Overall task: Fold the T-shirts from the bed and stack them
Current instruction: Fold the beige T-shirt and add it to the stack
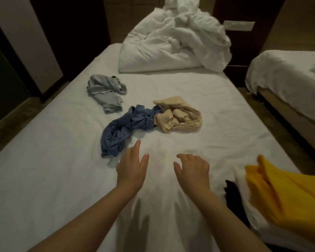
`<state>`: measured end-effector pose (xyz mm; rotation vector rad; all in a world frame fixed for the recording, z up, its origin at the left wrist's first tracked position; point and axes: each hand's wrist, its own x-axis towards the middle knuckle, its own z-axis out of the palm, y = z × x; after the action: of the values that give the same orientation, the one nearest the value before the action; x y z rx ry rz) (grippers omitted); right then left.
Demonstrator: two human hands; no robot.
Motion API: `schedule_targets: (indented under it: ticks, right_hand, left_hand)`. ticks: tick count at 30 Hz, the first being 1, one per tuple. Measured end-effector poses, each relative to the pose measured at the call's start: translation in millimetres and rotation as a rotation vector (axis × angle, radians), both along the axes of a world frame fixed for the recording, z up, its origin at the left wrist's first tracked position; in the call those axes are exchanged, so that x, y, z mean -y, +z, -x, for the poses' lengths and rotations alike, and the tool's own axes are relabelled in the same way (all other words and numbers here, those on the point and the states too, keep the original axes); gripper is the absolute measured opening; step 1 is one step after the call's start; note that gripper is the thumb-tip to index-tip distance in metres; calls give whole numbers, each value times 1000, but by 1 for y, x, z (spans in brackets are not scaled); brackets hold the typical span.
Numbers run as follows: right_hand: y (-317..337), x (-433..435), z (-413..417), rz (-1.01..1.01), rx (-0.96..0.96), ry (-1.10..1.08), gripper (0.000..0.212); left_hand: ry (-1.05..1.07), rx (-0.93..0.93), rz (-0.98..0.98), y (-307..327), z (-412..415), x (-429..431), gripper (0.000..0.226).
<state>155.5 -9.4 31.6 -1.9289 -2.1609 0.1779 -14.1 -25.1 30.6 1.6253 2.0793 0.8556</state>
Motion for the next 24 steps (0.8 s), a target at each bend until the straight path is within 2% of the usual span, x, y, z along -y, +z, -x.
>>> schedule_targets:
  ticks: [4, 7, 10, 15, 16, 20, 24]
  right_hand:
    - [-30, -81, 26, 77, -120, -73, 44]
    - [-65, -125, 45, 119, -174, -79, 53]
    - [-103, -150, 53, 9, -169, -103, 57]
    - [-126, -205, 58, -188, -208, -179, 62]
    - [-128, -213, 59, -197, -187, -177, 59]
    - [-138, -223, 56, -232, -149, -158, 26]
    - [-131, -208, 53, -226, -285, -173, 20]
  left_hand:
    - [-27, -222, 37, -31, 29, -69, 56]
    - [-90, -267, 86, -67, 33, -112, 61]
    - [-120, -286, 44, -114, 30, -132, 64]
    - [-98, -288, -96, -134, 30, -187, 74]
    - [-105, -306, -117, -136, 30, -194, 75]
    - [-130, -338, -141, -143, 30, -201, 73]
    - [-132, -213, -103, -136, 31, -190, 75]
